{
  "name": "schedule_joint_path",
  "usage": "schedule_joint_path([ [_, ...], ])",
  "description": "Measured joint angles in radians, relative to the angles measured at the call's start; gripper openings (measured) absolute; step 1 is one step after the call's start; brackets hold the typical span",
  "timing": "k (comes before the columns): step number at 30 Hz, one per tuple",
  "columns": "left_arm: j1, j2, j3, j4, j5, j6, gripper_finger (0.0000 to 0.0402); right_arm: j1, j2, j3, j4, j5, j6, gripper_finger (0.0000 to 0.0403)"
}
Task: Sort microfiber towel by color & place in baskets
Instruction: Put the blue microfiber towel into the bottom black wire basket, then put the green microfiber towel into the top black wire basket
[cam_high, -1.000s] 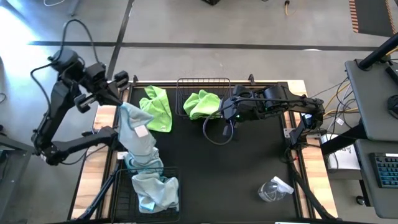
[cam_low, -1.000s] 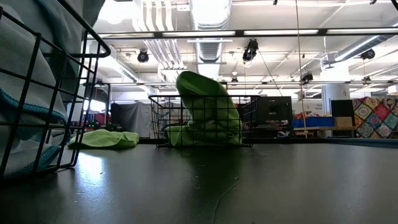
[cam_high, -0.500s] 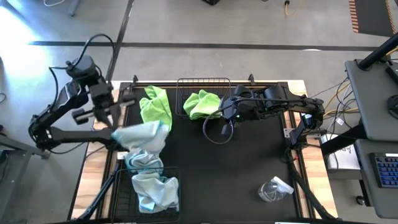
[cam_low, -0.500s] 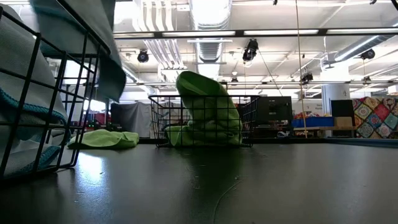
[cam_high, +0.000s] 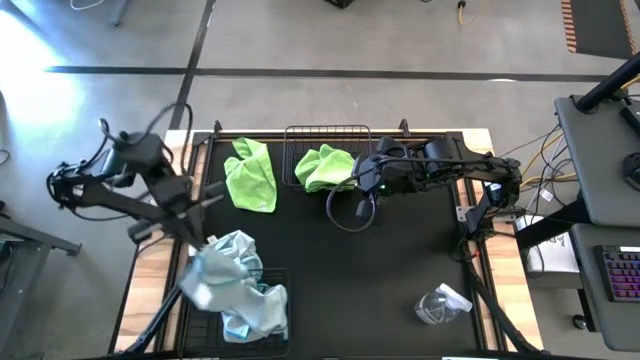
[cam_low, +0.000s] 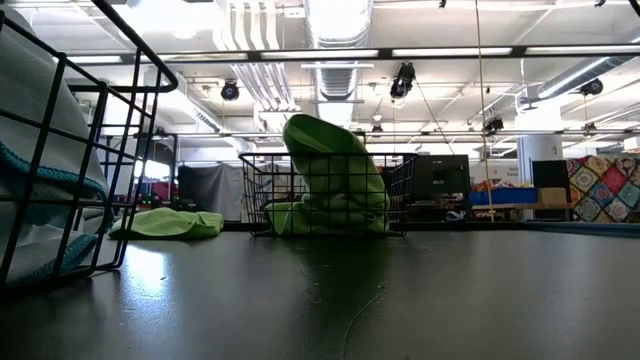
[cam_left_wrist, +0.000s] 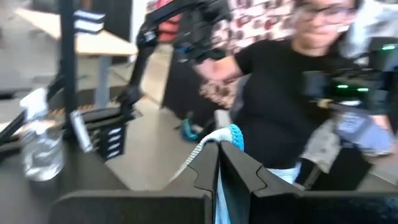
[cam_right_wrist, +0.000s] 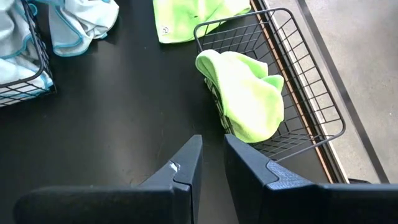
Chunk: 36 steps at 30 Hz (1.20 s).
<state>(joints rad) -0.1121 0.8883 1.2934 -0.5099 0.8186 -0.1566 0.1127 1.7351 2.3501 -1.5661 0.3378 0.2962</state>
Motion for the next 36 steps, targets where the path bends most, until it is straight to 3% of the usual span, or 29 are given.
schedule_joint_path([
  [6,-0.154,0.042,0.0,-0.003,-0.153,-0.006,0.0,0.0,0.0,0.0,0.0,0.0,0.005,0.0059],
  [16,-0.287,0.109,0.0,-0.009,-0.168,-0.085,0.0,0.0,0.0,-0.002,0.0,0.0,0.046,0.0059],
  [20,-0.336,0.132,0.0,-0.043,-0.222,-0.124,0.0,0.0,0.0,-0.003,0.0,-0.001,0.053,0.0059],
  [25,-0.39,0.14,0.0,-0.144,-0.36,-0.149,0.0,0.0,0.0,-0.003,0.0,-0.004,0.092,0.0059],
  [31,-0.43,0.118,0.0,-0.31,-0.55,-0.285,0.0,0.005,0.0,-0.003,0.0,-0.005,0.114,0.0059],
  [36,-0.456,0.113,0.0,-0.372,-0.605,-0.326,0.0,0.014,0.0,-0.005,0.0,-0.005,0.116,0.0059],
])
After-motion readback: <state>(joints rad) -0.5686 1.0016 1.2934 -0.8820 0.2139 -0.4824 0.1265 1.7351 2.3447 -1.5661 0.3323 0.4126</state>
